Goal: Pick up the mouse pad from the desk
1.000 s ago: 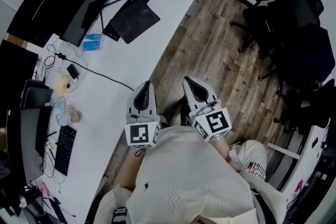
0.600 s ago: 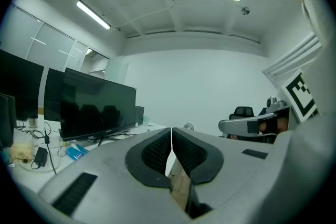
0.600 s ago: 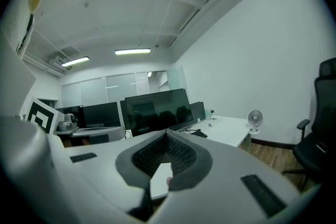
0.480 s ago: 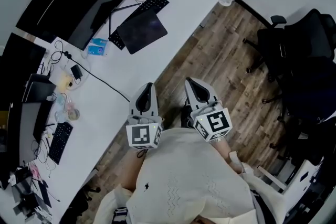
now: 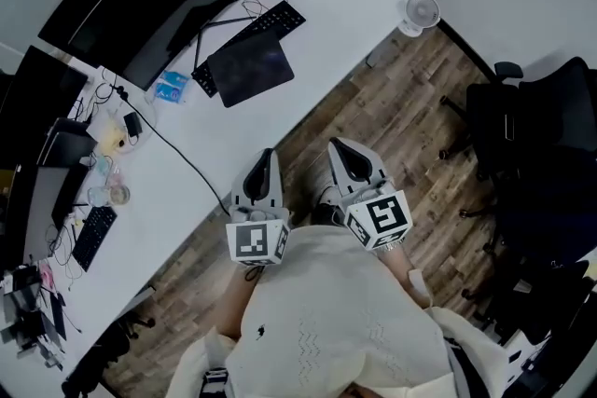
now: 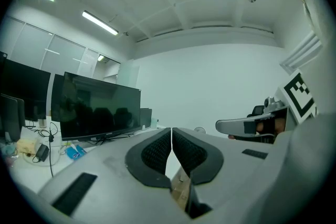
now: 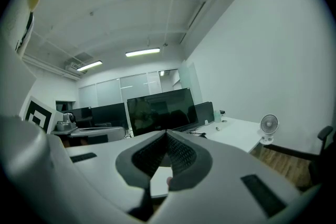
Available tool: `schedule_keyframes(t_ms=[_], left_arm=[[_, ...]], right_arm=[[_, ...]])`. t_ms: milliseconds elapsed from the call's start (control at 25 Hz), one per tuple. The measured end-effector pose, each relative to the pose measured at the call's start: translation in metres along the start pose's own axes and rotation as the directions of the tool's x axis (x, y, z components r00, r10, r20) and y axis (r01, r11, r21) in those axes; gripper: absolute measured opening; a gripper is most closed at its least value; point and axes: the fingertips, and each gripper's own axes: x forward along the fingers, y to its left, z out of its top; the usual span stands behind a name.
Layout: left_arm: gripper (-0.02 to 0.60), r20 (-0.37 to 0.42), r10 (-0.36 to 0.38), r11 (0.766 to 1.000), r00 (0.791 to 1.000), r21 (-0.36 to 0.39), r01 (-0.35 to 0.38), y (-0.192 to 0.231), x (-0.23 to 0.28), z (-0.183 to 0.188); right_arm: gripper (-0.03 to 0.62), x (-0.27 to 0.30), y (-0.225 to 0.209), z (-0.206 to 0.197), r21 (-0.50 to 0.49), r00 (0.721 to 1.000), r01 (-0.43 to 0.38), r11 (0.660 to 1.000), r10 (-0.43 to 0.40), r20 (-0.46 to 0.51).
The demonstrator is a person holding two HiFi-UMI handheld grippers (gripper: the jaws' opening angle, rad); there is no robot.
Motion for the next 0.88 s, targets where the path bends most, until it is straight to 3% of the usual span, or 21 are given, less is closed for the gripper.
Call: schedule_keyframes(t_ms=[400,880], left_arm=[[0.018,0.004,0.064,0.998,0.998,-0.001,-0.064,-0.023,0.031,-0.002],[0.018,-0.025,0.059,0.998,0.998,-0.019,-0.059,-0.022,0.06,-0.012]], right_arm=[[0.002,-0.002,-0.047,0.005,-0.002,0.999,-0.045,0.999,0.045,0.003],[0.002,0.014,-0.07,0.001,0.012,0.999,-0.023,1.0,0.023,-0.03]])
